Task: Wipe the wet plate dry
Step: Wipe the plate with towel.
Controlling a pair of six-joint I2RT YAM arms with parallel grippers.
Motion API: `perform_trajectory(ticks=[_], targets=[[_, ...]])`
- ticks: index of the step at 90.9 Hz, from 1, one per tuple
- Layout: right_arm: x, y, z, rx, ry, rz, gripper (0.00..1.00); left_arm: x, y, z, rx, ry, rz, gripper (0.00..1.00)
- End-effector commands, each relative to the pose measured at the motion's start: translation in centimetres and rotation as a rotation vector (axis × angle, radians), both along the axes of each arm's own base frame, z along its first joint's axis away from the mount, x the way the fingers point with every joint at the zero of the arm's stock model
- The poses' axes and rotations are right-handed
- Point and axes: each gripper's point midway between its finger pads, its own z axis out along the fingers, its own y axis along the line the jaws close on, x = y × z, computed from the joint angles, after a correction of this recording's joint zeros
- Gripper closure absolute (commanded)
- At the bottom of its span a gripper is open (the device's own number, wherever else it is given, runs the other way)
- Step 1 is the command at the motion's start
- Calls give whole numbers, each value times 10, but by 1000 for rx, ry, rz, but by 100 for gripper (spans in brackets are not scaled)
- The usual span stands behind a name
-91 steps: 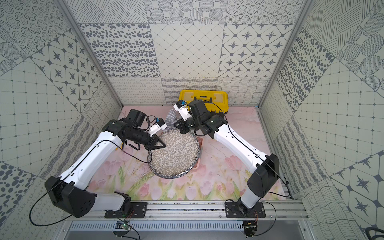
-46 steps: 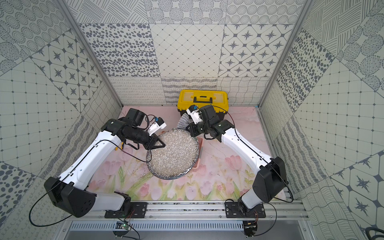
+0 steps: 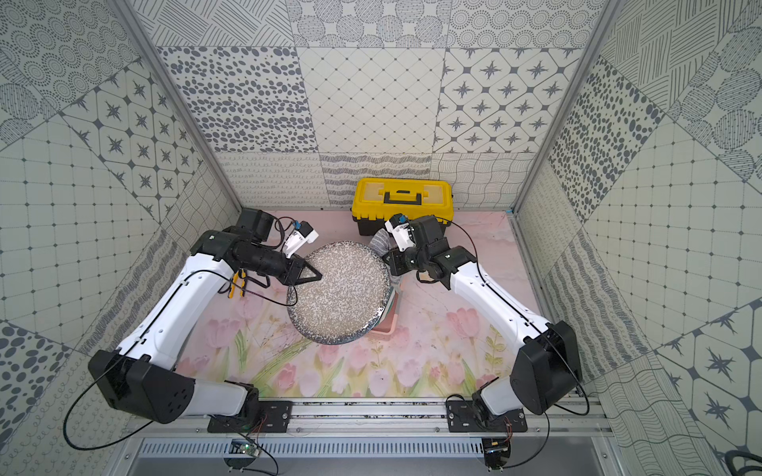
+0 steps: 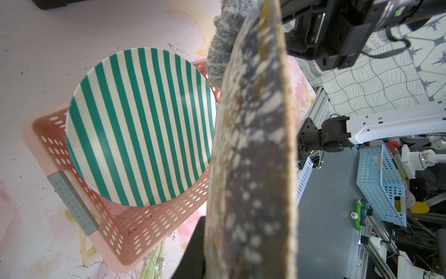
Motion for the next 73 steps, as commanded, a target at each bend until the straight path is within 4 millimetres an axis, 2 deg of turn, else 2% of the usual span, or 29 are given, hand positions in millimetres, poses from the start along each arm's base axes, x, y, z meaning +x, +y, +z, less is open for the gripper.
perform_trajectory(ticks=[1, 24, 55, 73], targets=[[-12, 3, 9, 56, 1, 37, 100, 20, -22, 75, -321, -174, -77, 100], [-16, 3, -1, 70, 17, 43, 100, 30, -11, 83, -387, -148, -37, 100], [-27, 5, -3, 113, 9, 75, 100, 46, -1, 81, -432, -109, 34, 100], [-28, 5, -12, 117, 19, 71, 100, 43, -3, 90, -499, -73, 6, 100]])
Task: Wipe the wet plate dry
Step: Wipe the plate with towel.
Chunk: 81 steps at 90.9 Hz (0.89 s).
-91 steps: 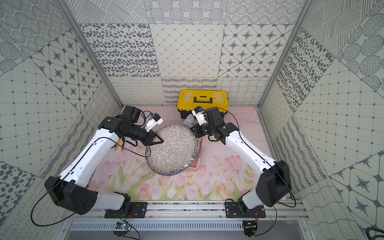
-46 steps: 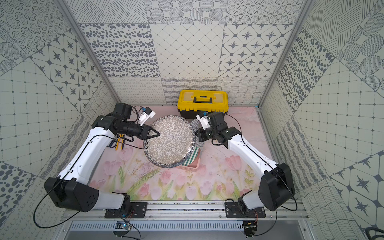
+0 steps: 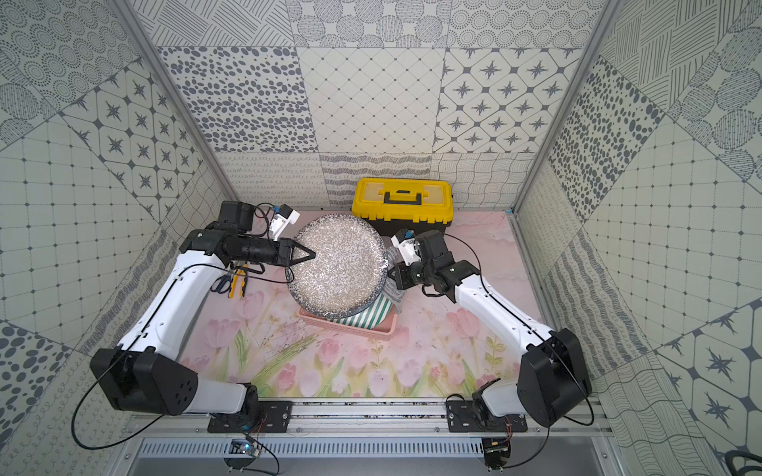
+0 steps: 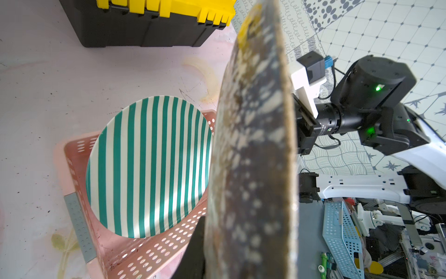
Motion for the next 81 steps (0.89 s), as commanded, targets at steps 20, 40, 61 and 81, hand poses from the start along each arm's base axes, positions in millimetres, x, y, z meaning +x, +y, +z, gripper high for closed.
perform_trajectory(ticks=[20, 40, 61, 81], targets=[[-4, 18, 22, 111, -60, 70, 100, -4, -22, 66, -310, -118, -176, 100], [-15, 24, 30, 166, -86, 108, 100, 8, -19, 56, -283, -97, -119, 100], [-30, 32, 36, 189, -122, 159, 100, 17, -18, 55, -292, -64, -86, 100], [-33, 44, 32, 144, -149, 156, 100, 17, -20, 56, -322, -25, -90, 100]])
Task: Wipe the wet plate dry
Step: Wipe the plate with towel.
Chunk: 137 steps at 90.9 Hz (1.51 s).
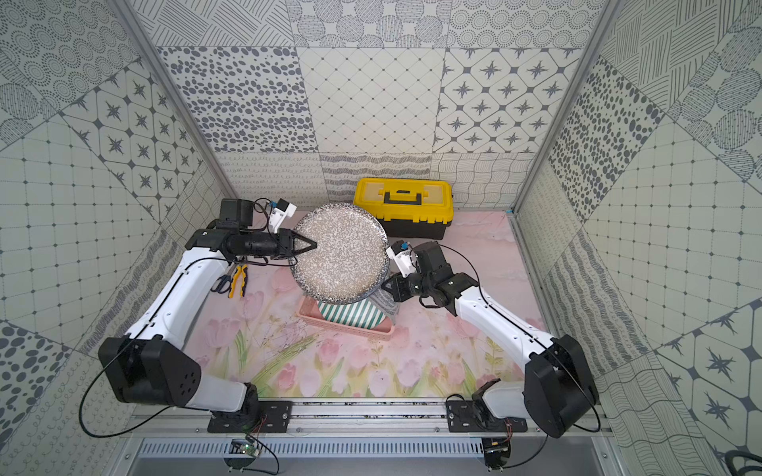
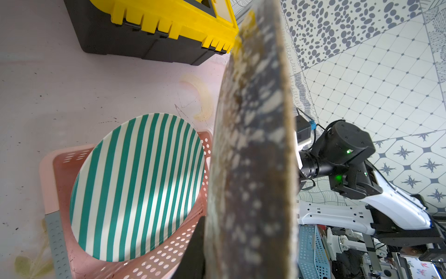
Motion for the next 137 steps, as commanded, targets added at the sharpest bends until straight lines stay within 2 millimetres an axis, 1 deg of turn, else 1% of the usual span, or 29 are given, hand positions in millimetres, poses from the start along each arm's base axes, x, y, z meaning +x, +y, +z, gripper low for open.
perform_trajectory(ticks=[1, 10, 23, 35, 46, 63, 75, 89, 102, 118, 127, 137], targets=[[0, 25, 39, 80, -160, 60, 100, -9, -19, 53, -202, -112, -151, 100], [-1, 34, 39, 60, -181, 54, 100, -10, -20, 55, -205, -113, -155, 100], [-5, 47, 44, 45, -223, 58, 100, -11, -20, 51, -207, -96, -154, 100], [-13, 60, 55, 38, -270, 76, 100, -12, -20, 47, -202, -87, -153, 100], [-16, 67, 61, 33, -301, 82, 100, -13, -20, 44, -201, -79, -154, 100], [-19, 81, 59, 2, -321, 114, 100, -15, -20, 41, -203, -67, -158, 100], [-21, 94, 62, -1, -338, 139, 100, -17, -20, 39, -204, -59, -162, 100], [-23, 110, 73, 15, -370, 156, 100, -18, -20, 37, -203, -53, -160, 100], [-17, 121, 82, 46, -393, 111, 100, -17, -20, 37, -205, -47, -156, 100], [-9, 136, 89, 86, -400, 48, 100, -17, -20, 36, -207, -44, -155, 100], [-6, 144, 97, 108, -425, 13, 100, -17, -20, 36, -207, -41, -154, 100], [0, 150, 100, 122, -430, -37, 100, -17, -20, 35, -210, -37, -155, 100]])
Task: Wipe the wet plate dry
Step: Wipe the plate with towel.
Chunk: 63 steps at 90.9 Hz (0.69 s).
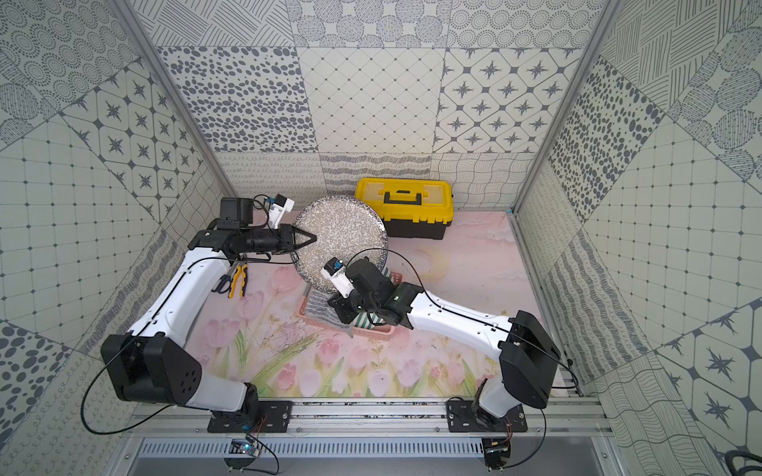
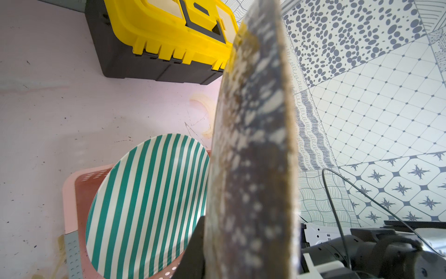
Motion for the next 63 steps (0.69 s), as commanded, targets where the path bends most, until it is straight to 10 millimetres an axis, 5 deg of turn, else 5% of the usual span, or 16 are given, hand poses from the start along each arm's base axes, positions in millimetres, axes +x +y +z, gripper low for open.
perform_trajectory(ticks=[1, 17, 63], targets=[[49, 14, 79, 233, -183, -183, 100, -35, -25, 34, -215, 9, -217, 100], [63, 22, 81, 260, -188, -263, 100, -35, -25, 33, -215, 11, -214, 100], [91, 35, 125, 386, -251, -406, 100, -36, -24, 33, -216, 12, -209, 100]])
